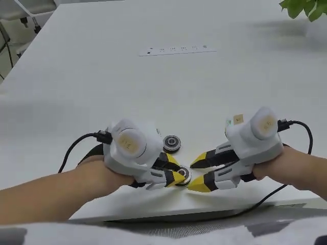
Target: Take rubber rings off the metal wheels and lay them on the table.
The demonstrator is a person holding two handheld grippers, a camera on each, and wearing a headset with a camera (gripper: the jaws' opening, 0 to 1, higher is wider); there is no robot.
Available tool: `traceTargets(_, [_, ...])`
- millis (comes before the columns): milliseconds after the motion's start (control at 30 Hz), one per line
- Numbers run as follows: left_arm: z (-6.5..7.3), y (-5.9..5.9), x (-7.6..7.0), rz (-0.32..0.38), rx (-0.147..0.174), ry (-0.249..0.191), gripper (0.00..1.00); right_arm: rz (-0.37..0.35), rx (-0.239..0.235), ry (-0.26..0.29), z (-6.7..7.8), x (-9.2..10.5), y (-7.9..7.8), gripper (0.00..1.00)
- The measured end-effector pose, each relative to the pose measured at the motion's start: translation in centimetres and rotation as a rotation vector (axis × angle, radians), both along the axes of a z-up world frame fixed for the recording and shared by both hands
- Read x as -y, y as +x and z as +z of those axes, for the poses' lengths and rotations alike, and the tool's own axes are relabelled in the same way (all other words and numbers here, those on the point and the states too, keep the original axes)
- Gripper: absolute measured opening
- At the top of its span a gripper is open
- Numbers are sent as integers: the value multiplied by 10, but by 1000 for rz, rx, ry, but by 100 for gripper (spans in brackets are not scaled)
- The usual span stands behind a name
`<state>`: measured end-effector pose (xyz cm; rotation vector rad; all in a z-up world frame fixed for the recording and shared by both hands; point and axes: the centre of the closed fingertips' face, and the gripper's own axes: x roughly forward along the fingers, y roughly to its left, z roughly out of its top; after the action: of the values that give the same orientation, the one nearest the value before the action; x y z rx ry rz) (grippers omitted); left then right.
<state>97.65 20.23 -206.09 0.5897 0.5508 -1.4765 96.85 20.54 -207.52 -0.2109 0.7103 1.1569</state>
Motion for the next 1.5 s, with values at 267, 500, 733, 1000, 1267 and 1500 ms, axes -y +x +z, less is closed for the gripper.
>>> traceTargets(267, [0,0,0,10,-4,-9,7,19,29,-9,0,-5,3,26])
traceTargets(500, [0,0,0,14,-4,-13,7,35,50,-22,-2,-8,3,25])
traceTargets(733, [0,0,-1,21,-4,-14,7,54,87,-36,-1,-7,3,23])
traceTargets(1000, [0,0,-1,21,-3,-18,7,68,109,-49,-1,-5,2,23])
traceTargets(1267, [0,-1,0,20,-7,-22,7,45,80,-17,-1,-3,2,22])
traceTargets(1500, [0,-1,0,21,-10,-25,7,46,86,-23,-1,0,0,20])
